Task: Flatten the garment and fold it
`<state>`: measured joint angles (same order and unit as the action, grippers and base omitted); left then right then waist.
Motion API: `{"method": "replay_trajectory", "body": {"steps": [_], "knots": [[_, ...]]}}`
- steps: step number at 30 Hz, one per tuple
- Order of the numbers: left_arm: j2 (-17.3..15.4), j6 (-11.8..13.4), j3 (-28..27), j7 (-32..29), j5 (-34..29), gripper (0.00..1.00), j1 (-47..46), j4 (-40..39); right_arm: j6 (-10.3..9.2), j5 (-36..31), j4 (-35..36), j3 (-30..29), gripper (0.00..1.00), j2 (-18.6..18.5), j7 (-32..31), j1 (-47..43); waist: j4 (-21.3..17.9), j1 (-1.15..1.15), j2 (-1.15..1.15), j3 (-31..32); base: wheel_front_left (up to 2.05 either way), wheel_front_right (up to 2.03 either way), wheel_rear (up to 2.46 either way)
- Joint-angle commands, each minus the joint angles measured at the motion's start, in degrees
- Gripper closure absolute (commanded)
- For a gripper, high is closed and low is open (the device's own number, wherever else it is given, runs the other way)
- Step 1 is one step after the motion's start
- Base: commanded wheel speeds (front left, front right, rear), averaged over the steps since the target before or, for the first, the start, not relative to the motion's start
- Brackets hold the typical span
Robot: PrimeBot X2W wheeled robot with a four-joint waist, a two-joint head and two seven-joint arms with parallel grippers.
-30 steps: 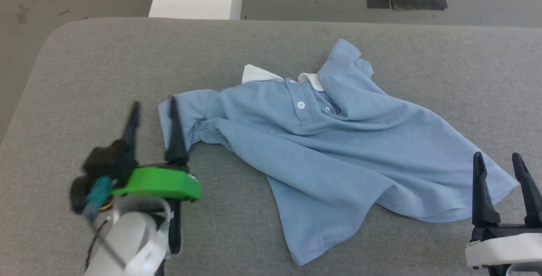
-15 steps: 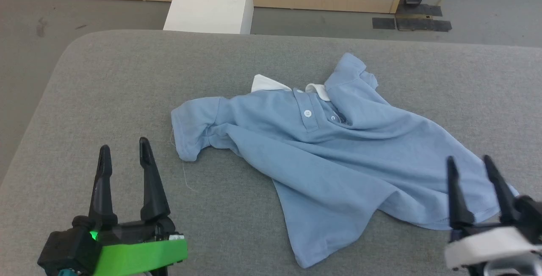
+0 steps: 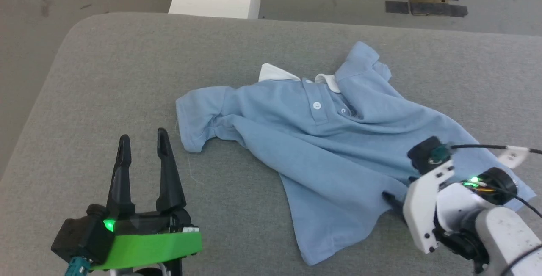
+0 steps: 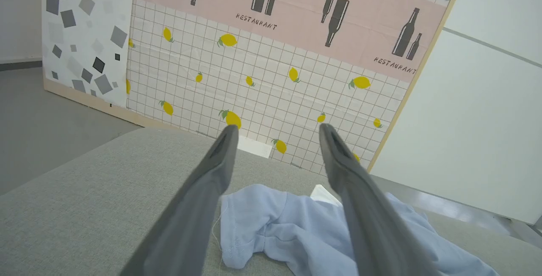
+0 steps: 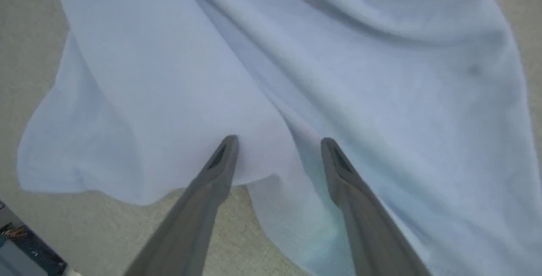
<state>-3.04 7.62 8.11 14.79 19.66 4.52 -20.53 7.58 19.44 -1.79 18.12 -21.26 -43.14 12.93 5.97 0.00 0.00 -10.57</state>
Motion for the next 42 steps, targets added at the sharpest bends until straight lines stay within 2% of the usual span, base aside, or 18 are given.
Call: {"method": "replay_trajectory", "body": {"steps": [1,4,8,9,11,15,18,26,32,35,36,37,42], "knots": [[0.15,0.08,0.03,0.2,0.29,0.0,-1.01,0.26,-0.09,1.09,-0.39,1.42,0.0,-0.57,-1.48,1.71,1.17,0.0,0.0,-0.81,0.0,0.0,0.0],[0.15,0.14,0.36,0.2,0.55,0.0,-1.53,0.72,-0.09,2.22,-2.4,5.68,0.0,-2.19,-3.11,4.12,2.4,0.0,0.0,-1.16,0.0,0.0,0.0],[0.15,0.15,0.72,0.2,0.89,0.0,-2.12,1.32,-0.09,2.52,-7.31,7.33,0.0,-1.58,-1.23,5.2,3.42,0.0,0.0,-1.15,0.0,0.0,0.0],[0.15,0.15,0.81,0.2,0.92,0.0,-2.2,1.46,-0.09,2.65,-8.2,7.22,0.42,-1.34,-0.17,5.52,3.55,0.0,0.0,-1.08,0.0,0.0,0.0],[0.16,0.13,0.95,0.2,0.9,0.0,-2.29,1.8,-0.09,2.85,-9.56,6.32,1.0,-0.52,2.59,6.28,3.72,0.0,0.0,-0.88,0.0,0.0,0.0],[0.16,0.05,0.87,0.2,0.83,0.0,-2.18,2.14,-0.09,4.79,-7.81,6.58,1.0,0.19,6.2,7.17,3.32,0.0,0.0,-0.57,0.0,0.0,0.0],[0.16,-0.21,0.96,0.2,0.86,0.0,-1.89,2.43,-0.09,7.6,-3.01,8.13,1.0,-0.05,6.76,5.79,2.78,0.0,0.0,-0.27,0.0,0.0,0.0],[0.16,-0.79,1.53,0.2,1.13,0.0,-1.45,3.24,-0.09,13.98,8.48,12.62,1.0,-1.97,0.88,-7.73,2.44,0.0,0.0,0.58,0.0,0.0,0.0],[0.16,-1.38,1.65,0.2,1.22,0.0,-0.88,4.2,-0.09,14.53,7.56,12.68,1.0,-3.17,-3.55,-16.5,2.6,0.0,0.0,1.55,0.0,0.0,0.0],[0.16,-1.64,1.7,0.2,1.22,0.0,-0.53,4.75,-0.09,12.3,5.71,11.98,0.97,-3.08,-3.09,-17.31,2.47,0.0,0.0,2.26,0.0,0.0,0.0],[0.16,-1.71,1.71,0.2,1.22,0.0,-0.41,4.89,-0.09,11.18,5.43,11.58,0.3,-2.85,-1.93,-17.0,2.44,0.0,0.0,2.5,0.0,0.0,0.0],[0.16,-1.8,1.7,0.2,1.22,0.0,-0.24,5.08,-0.09,10.06,5.08,10.79,0.0,-2.25,-0.28,-16.46,2.38,0.0,0.0,2.86,0.0,0.0,0.0],[0.16,-2.03,1.08,0.2,1.18,0.0,0.89,5.38,-0.09,10.54,6.91,5.74,0.0,2.26,4.45,-11.71,1.71,0.0,0.0,4.43,0.0,0.0,0.0]]}}
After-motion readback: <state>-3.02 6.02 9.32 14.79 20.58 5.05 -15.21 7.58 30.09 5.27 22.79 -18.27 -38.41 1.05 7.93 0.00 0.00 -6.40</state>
